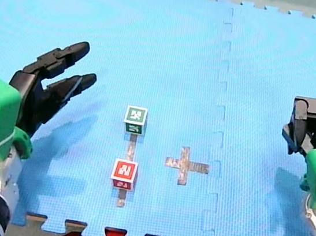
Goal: Stack cube left
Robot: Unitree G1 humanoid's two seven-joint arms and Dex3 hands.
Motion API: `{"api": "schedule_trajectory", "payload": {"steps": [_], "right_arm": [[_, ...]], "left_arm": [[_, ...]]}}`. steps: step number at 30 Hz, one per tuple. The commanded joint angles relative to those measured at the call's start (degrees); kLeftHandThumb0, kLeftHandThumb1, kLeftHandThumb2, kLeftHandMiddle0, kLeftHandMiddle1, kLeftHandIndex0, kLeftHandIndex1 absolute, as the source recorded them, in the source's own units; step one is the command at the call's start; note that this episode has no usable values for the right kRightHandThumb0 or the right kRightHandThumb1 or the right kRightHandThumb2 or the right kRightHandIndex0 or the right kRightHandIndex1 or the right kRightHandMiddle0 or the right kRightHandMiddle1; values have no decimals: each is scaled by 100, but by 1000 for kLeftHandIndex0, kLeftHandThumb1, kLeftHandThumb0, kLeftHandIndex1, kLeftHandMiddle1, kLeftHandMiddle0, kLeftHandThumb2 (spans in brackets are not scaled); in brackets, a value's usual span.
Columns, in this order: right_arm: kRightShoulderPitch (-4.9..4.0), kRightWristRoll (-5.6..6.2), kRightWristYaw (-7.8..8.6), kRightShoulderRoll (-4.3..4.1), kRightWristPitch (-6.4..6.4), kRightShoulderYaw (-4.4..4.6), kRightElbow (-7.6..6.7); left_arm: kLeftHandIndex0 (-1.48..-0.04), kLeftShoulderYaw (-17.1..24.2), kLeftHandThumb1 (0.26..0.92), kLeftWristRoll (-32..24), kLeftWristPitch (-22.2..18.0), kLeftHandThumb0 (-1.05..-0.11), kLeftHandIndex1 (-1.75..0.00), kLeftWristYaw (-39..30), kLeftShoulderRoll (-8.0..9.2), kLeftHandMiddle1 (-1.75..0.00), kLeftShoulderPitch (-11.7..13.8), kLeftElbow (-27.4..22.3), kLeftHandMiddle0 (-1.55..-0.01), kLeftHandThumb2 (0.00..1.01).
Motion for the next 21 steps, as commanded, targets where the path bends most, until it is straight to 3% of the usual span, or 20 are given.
{"api": "schedule_trajectory", "payload": {"steps": [1, 3, 6, 8, 11, 15, 18, 21], "right_arm": [[7, 20, -8, -14, -35, -7, -5], [6, 21, -8, -14, -34, -8, -4], [2, 24, -5, -17, -29, -10, -4], [1, 26, -1, -20, -26, -12, -3], [-7, 26, 5, -23, -14, -20, 3], [-11, 5, -11, -22, -9, -27, 6], [-6, -6, -24, -19, -15, -23, 1], [-1, -3, -22, -17, -26, -23, -6]], "left_arm": [[-462, 51, 921, -36, -181, -943, -3, -42, 4, -1489, 7, 59, -734, 264], [-406, 78, 921, -46, -274, -895, -2, -63, -26, -1692, 4, 82, -649, 276], [-387, -14, 921, 126, -418, -852, -1, 187, -41, -1741, 33, 77, -666, 241], [-408, -443, 921, 833, -543, -858, -11, 1171, 90, -1745, 85, 45, -716, 231], [-522, -943, 921, 1660, -580, -959, -49, 2257, 247, -1746, 111, -27, -788, 277], [-654, -940, 921, 1626, -951, -1002, -70, 1756, 296, -1746, 115, -6, -849, 272], [-735, -1021, 921, 1684, -1114, -1042, -51, 1578, 357, -1746, 105, 38, -882, 144], [-791, -1205, 790, 1777, -1057, -1042, -49, 1165, 564, -1746, 54, 63, -896, 20]]}}
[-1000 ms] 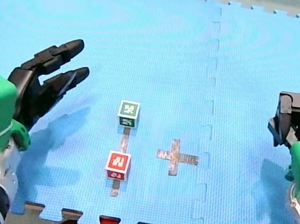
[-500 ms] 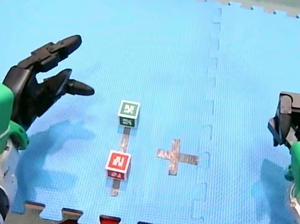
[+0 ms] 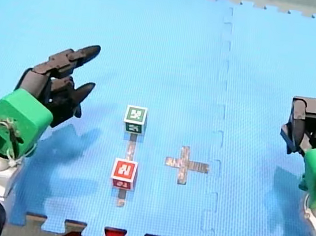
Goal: Stack cube left
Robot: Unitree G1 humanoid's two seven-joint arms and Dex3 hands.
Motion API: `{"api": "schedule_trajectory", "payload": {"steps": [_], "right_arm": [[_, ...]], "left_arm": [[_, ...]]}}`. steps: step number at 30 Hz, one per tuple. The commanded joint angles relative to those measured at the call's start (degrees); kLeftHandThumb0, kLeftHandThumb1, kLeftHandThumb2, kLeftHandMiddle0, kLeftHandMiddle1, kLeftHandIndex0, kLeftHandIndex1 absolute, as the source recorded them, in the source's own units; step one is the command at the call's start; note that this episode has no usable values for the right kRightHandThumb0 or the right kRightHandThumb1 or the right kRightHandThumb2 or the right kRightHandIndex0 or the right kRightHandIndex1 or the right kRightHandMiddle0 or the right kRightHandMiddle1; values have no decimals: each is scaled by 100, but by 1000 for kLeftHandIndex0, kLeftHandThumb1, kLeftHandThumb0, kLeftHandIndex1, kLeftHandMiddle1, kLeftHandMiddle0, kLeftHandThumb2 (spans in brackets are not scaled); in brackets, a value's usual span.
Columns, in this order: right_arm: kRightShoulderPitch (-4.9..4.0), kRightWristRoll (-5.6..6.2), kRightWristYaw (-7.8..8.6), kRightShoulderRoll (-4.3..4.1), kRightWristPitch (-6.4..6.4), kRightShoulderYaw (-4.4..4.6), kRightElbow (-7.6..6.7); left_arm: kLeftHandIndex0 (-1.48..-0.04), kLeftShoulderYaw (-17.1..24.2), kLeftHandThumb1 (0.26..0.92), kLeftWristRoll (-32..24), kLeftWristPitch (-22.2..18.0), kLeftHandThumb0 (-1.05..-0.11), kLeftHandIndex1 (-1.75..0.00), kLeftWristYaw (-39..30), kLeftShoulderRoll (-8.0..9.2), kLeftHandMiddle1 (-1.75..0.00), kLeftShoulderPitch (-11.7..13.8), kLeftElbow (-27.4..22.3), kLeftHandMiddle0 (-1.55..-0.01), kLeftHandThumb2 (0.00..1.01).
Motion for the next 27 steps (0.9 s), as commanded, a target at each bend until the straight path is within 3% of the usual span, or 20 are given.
{"api": "schedule_trajectory", "payload": {"steps": [1, 2, 5, 9, 18, 22, 24, 27], "right_arm": [[-2, 41, -4, -28, -22, -17, -10], [-2, 42, -2, -28, -23, -18, -12], [-7, 42, -5, -25, -22, -18, -17], [-12, 28, -28, -15, -20, -8, -23], [-13, 12, -56, -35, -42, -4, -33], [1, 12, -55, -47, -60, -5, -35], [8, 8, -63, -54, -68, -3, -34], [17, -1, -81, -59, -85, 4, -34]], "left_arm": [[-804, -186, 761, 97, 107, -1037, -49, -362, 249, -1746, -52, 4, -899, 10], [-823, -302, 718, 183, 163, -1007, -46, -571, 379, -1746, -74, -14, -900, 4], [-864, -566, 680, 400, 249, -986, -52, -841, 621, -1746, -79, -157, -899, 1], [-876, -1227, 691, 1371, 621, -980, -45, 39, 892, -1746, -37, -737, -896, 8], [-977, -1796, 734, 1978, 840, -995, -55, 689, 1150, -1746, 30, -1103, -896, 16], [-718, -1927, 810, 1939, 1104, -1044, -4, 475, 1224, -1746, 50, -1233, -832, 33], [-631, -1931, 847, 1808, 1326, -1047, -4, 201, 1230, -1551, 77, -1335, -782, 22], [-611, -1939, 849, 1667, 1534, -1048, -1, -16, 1224, -716, 140, -1515, -859, 4]]}}
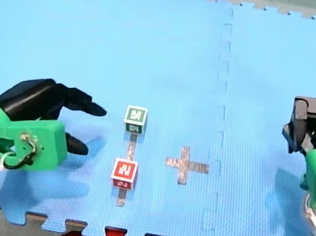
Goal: Stack cube left
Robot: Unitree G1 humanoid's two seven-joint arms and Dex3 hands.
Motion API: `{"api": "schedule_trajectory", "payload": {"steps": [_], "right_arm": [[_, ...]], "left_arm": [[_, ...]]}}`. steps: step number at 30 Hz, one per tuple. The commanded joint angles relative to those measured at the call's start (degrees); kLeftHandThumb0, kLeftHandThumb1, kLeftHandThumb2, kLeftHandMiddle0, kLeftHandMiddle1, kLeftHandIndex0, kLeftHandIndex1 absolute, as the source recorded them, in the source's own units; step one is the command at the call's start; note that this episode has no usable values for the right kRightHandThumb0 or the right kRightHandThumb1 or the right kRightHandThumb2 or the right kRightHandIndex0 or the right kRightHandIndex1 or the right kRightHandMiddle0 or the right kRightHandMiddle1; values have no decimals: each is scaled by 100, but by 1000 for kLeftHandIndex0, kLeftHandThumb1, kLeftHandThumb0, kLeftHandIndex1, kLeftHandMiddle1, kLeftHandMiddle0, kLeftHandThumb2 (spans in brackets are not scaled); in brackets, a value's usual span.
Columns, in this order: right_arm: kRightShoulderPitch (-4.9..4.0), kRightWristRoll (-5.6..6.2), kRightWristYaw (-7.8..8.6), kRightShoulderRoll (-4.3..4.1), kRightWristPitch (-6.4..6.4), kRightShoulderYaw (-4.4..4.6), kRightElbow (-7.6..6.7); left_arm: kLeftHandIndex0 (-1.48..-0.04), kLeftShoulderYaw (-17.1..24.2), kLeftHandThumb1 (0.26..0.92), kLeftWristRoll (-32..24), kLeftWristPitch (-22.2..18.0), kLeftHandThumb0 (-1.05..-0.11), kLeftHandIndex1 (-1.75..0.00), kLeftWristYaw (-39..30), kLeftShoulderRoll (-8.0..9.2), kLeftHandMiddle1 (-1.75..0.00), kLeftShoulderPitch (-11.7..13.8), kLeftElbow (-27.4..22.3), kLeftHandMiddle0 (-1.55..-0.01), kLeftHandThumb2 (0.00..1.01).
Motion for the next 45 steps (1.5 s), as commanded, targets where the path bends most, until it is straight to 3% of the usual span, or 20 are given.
{"api": "schedule_trajectory", "payload": {"steps": [1, 4, 10, 12, 14, 17, 26, 38, 45], "right_arm": [[12, 14, -27, -31, -31, -1, -7], [15, 12, -36, -31, -43, 3, -7], [18, 4, -61, -49, -62, 9, -12], [21, 6, -63, -59, -67, 9, -12], [22, 10, -62, -69, -71, 8, -15], [22, 19, -55, -79, -95, 2, -16], [5, 46, -21, -102, -144, -22, -21], [12, 101, 54, -126, -221, -70, -84], [-2, 122, 70, -145, -233, -75, -109]], "left_arm": [[-612, -16, 846, -90, 106, -1048, -1, -88, 16, -580, 65, -149, -887, 2], [-650, 11, 843, -218, 155, -1048, -18, -119, -24, -482, 130, -268, -976, 0], [-833, 38, 788, -335, 71, -1048, -20, 145, -163, -963, 233, -393, -912, 2], [-874, 40, 787, -384, -4, -1048, -14, 204, -232, -1318, 254, -334, -850, 1], [-888, 25, 780, -404, -43, -1048, -10, 236, -289, -1522, 262, -287, -812, 0], [-910, -20, 774, -374, -72, -1048, -12, 334, -373, -1717, 263, -224, -773, 0], [-947, -167, 758, -175, -430, -1048, -24, 971, -633, -1746, 200, 317, -833, 0], [-1022, -250, 745, -119, -814, -1048, -44, 1127, -622, -1746, 145, 512, -879, 0], [-993, -458, 757, 163, -767, -1048, -18, 1356, -668, -1746, 169, 485, -890, 5]]}}
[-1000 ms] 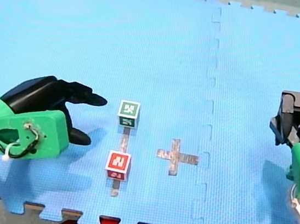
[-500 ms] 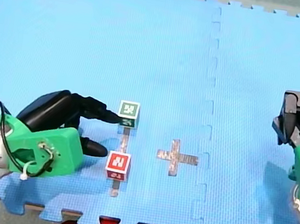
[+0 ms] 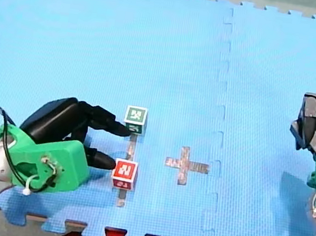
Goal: Stack cube left
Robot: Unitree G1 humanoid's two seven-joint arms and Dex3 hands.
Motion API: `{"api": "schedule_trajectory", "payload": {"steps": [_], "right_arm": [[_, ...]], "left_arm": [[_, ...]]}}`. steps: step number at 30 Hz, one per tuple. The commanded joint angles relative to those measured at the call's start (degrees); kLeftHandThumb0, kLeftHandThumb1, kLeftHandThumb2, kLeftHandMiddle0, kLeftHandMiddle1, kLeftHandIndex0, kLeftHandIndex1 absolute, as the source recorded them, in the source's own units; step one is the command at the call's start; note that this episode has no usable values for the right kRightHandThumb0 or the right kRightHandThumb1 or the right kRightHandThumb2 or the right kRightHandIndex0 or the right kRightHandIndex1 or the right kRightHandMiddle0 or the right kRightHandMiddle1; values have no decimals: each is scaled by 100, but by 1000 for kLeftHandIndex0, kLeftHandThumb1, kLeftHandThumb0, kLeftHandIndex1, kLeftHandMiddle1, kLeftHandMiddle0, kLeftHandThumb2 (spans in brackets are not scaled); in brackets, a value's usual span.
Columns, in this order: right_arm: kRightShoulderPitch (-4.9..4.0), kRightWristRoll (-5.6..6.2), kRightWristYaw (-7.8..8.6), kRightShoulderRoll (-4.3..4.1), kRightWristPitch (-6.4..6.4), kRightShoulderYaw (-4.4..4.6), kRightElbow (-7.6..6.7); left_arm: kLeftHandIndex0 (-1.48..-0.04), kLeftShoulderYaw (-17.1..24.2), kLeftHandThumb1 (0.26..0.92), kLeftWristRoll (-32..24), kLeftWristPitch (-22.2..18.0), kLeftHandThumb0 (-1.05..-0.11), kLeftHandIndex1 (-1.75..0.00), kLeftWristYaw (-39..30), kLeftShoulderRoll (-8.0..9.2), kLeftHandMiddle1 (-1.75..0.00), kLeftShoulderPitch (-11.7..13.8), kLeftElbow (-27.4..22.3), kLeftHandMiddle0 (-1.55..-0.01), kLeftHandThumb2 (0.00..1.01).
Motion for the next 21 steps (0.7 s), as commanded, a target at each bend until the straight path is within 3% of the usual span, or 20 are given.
{"api": "schedule_trajectory", "payload": {"steps": [1, 10, 21], "right_arm": [[-12, 18, 5, -40, -27, -7, -21], [-14, 31, 18, -48, -46, -13, -31], [-21, 36, 28, -67, 0, -23, -14]], "left_arm": [[-976, -78, 763, 83, 40, -1048, -9, 52, -5, -1746, 1, -14, -891, 8], [-876, -227, 829, 211, 276, -1048, 0, -36, 52, -1746, -54, -178, -897, 23], [-744, -317, 843, 244, 1101, -1048, 0, -530, 182, -1746, 47, -844, -888, 12]]}}
